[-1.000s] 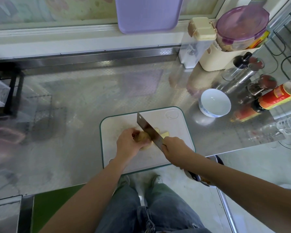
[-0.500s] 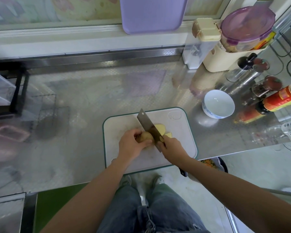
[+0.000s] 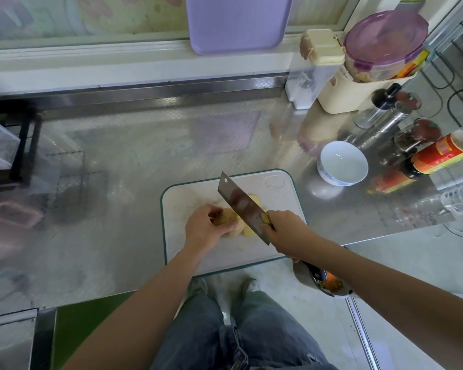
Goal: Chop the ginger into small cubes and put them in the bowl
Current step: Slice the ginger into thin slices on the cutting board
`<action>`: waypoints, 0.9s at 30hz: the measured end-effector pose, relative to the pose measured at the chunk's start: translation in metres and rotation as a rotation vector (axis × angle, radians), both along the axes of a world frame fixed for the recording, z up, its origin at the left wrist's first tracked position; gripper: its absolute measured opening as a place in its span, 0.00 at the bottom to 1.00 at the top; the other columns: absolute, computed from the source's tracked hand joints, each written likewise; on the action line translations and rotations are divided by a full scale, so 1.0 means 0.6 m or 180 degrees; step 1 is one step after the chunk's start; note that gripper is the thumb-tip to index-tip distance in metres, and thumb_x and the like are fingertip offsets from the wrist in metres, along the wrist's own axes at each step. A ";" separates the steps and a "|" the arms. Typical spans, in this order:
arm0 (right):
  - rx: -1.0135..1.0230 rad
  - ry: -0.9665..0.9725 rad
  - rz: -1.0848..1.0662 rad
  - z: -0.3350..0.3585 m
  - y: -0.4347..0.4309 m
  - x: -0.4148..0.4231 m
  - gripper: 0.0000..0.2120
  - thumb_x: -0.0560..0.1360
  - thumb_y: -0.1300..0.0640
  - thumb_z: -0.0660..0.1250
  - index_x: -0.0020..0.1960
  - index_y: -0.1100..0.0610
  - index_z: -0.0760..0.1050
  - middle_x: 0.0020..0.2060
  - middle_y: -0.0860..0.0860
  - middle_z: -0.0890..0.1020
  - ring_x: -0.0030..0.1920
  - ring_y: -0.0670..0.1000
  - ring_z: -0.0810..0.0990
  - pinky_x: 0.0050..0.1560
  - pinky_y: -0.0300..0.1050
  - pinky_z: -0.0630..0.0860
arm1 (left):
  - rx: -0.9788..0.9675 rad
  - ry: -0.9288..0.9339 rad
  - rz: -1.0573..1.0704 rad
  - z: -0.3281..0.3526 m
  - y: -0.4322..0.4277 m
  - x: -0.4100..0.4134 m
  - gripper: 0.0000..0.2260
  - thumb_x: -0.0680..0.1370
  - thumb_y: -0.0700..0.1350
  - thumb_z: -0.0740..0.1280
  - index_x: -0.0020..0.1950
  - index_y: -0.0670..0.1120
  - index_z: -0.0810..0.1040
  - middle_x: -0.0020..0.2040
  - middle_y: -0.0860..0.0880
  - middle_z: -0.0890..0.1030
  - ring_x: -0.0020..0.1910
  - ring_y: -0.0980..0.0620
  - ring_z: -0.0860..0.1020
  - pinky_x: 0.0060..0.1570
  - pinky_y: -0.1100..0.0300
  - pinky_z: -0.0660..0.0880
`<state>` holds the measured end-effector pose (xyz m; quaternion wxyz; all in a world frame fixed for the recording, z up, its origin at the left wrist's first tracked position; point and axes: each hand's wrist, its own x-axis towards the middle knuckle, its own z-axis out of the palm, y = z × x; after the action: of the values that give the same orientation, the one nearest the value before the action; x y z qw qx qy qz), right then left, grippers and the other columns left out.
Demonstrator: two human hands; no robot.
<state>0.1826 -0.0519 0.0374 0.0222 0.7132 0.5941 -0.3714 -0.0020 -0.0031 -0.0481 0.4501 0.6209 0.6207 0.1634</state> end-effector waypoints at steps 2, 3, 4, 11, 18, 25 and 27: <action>-0.0035 -0.0063 0.0033 -0.002 0.000 -0.002 0.13 0.80 0.51 0.55 0.37 0.53 0.66 0.35 0.55 0.77 0.31 0.56 0.79 0.31 0.56 0.81 | 0.0004 -0.0005 0.0006 -0.001 0.000 0.000 0.22 0.65 0.55 0.78 0.55 0.48 0.79 0.50 0.54 0.80 0.50 0.54 0.78 0.52 0.58 0.75; -0.0051 -0.0097 0.0034 -0.004 0.001 -0.004 0.13 0.80 0.53 0.55 0.37 0.52 0.65 0.36 0.55 0.76 0.31 0.55 0.78 0.32 0.55 0.81 | 0.0010 0.0000 0.0003 -0.001 0.000 0.000 0.22 0.65 0.55 0.78 0.55 0.49 0.79 0.49 0.55 0.80 0.50 0.54 0.77 0.51 0.59 0.74; -0.0066 -0.0139 0.0044 -0.006 0.001 -0.007 0.13 0.80 0.54 0.55 0.37 0.52 0.64 0.36 0.55 0.75 0.32 0.54 0.77 0.32 0.53 0.81 | 0.0011 0.0010 -0.0002 -0.001 0.000 -0.001 0.22 0.65 0.55 0.78 0.55 0.49 0.79 0.49 0.55 0.79 0.49 0.55 0.77 0.50 0.60 0.73; -0.0112 -0.0108 -0.0008 -0.019 -0.003 -0.037 0.14 0.83 0.54 0.53 0.43 0.58 0.68 0.31 0.50 0.70 0.28 0.46 0.70 0.26 0.36 0.69 | 0.0099 0.0104 -0.0024 0.005 -0.001 -0.003 0.20 0.66 0.54 0.78 0.53 0.49 0.79 0.48 0.54 0.79 0.48 0.54 0.78 0.50 0.59 0.74; 0.0016 -0.0084 0.0054 -0.008 0.001 -0.038 0.18 0.83 0.50 0.53 0.35 0.52 0.60 0.31 0.49 0.70 0.28 0.47 0.69 0.26 0.37 0.66 | 0.0823 0.0843 -0.0649 0.012 -0.015 -0.002 0.25 0.66 0.53 0.77 0.58 0.45 0.76 0.54 0.48 0.78 0.51 0.50 0.77 0.51 0.62 0.71; 0.0057 0.0045 0.0099 0.004 0.024 -0.063 0.15 0.83 0.50 0.55 0.40 0.57 0.66 0.34 0.54 0.73 0.31 0.52 0.72 0.34 0.46 0.74 | 0.1101 0.0918 -0.0573 0.025 -0.011 -0.032 0.22 0.65 0.47 0.77 0.56 0.43 0.77 0.51 0.46 0.79 0.49 0.47 0.77 0.49 0.60 0.71; 0.0035 0.0051 0.0144 0.001 0.029 -0.078 0.14 0.83 0.51 0.54 0.43 0.59 0.66 0.35 0.55 0.74 0.33 0.54 0.73 0.35 0.48 0.76 | 0.1060 0.0899 -0.0502 0.024 -0.012 -0.044 0.22 0.65 0.46 0.77 0.55 0.43 0.77 0.50 0.46 0.79 0.48 0.47 0.77 0.48 0.62 0.69</action>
<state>0.1360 -0.0345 0.0380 0.0219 0.6967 0.6122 -0.3732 -0.0282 -0.0104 -0.0335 0.2614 0.7498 0.5916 0.1394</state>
